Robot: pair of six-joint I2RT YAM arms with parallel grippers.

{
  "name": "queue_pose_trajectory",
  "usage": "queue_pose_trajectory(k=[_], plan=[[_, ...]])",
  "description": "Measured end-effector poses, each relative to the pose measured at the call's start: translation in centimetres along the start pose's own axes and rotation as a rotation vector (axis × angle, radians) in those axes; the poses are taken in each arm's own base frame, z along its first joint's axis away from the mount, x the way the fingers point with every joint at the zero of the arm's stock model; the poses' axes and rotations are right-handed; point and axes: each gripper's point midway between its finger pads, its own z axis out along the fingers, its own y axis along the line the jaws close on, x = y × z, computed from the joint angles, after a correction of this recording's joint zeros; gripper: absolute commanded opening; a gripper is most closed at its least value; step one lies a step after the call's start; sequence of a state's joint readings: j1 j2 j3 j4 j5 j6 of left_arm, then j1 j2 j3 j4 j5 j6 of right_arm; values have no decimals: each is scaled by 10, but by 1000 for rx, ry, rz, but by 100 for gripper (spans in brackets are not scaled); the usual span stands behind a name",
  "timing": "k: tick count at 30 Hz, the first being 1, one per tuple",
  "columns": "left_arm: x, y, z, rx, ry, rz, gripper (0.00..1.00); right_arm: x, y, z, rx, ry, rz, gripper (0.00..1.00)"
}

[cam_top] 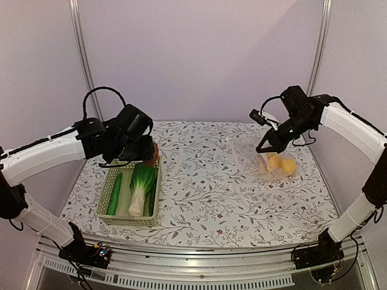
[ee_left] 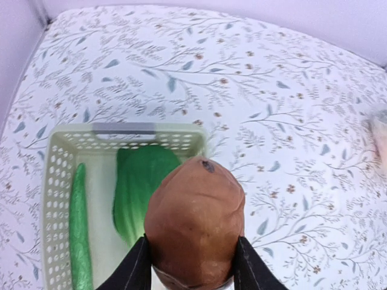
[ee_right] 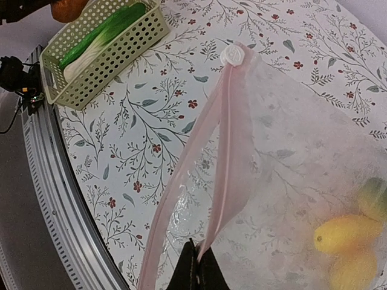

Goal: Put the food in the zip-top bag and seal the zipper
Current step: Place the fake vegetable in the zipper food storage bag.

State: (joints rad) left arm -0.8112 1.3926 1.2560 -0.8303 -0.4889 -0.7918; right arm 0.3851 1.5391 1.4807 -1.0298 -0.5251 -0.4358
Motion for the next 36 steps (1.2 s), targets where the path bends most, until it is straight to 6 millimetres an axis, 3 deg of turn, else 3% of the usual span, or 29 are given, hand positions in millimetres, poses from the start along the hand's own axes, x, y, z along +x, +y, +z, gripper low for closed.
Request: queue_pose_trajectory(k=[5,9,12,15,19,23,27,36], plan=[[-9,-100,-35,310,-170,101,26,-2,17,12,-39,36,-40,0],[-8,-186,-85,598,-361,203,26,-9,33,12,-72,37,-76,0],[0,-229,-106,729,-422,254,25,-18,43,4,-101,15,-94,0],[1,-266,-104,779,-446,303,25,-31,52,-8,-123,-22,-117,0],[5,-298,-88,772,-443,350,32,-36,58,-15,-143,-40,-126,0],[5,-312,-79,742,-429,383,56,-30,46,-17,-101,-17,-103,0],[-3,-321,-75,699,-428,403,68,-28,48,-19,-105,-13,-99,0],[0,-314,-67,655,-418,419,71,-35,61,-21,-147,-37,-120,0]])
